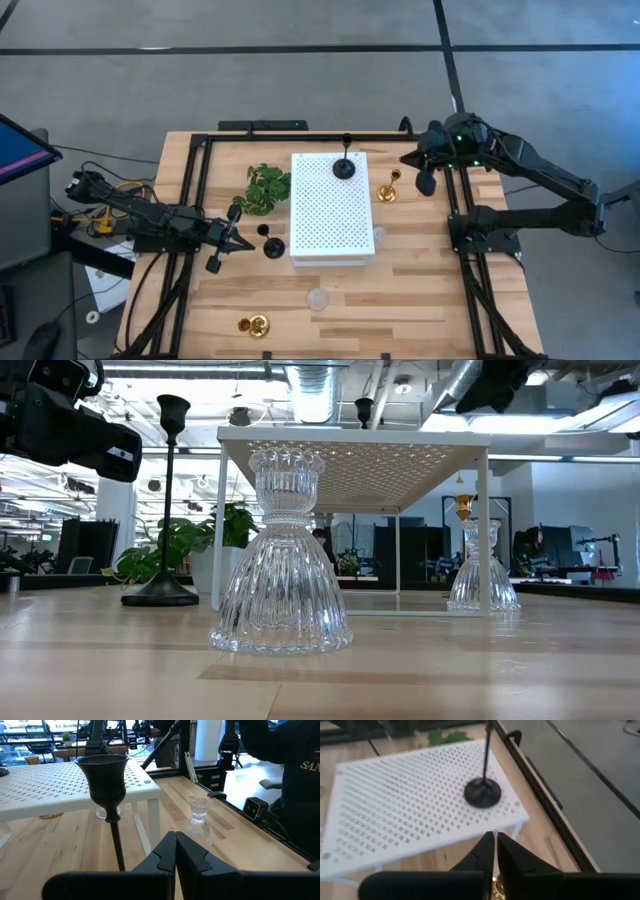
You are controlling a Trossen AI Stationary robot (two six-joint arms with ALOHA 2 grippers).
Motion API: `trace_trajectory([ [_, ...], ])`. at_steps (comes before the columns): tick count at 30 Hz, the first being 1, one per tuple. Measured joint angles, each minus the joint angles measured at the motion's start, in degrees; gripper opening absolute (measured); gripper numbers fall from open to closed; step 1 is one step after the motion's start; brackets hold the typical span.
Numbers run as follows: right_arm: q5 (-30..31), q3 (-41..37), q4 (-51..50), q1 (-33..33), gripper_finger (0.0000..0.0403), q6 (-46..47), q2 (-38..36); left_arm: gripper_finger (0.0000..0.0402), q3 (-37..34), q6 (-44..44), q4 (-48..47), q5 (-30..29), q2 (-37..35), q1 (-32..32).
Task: Pick & Place candle stick holders
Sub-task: Put the black candle holder on the shelf aligned with the other black candle holder
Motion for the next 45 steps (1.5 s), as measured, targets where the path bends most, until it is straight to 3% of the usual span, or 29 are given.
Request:
trace_trajectory([
  [9, 1.65, -9.06, 6.81, -0.02, 0.0001, -0.43, -2.96, 0.0006, 0.0, 0.0, 0.0, 0.0, 0.0, -0.01],
  [32, 1.67, -38.12, 30.5, 0.68, 0.0, 8.7, -21.67, 0.0006, 0.0, -2.42, 0.0, 0.02, 0.0, -0.01],
  [45, 1.58, -42.07, 37.04, 0.74, 0.0, 11.21, -21.57, 0.0006, 0.0, -2.42, -0.44, -0.49, 2.85, -0.01],
])
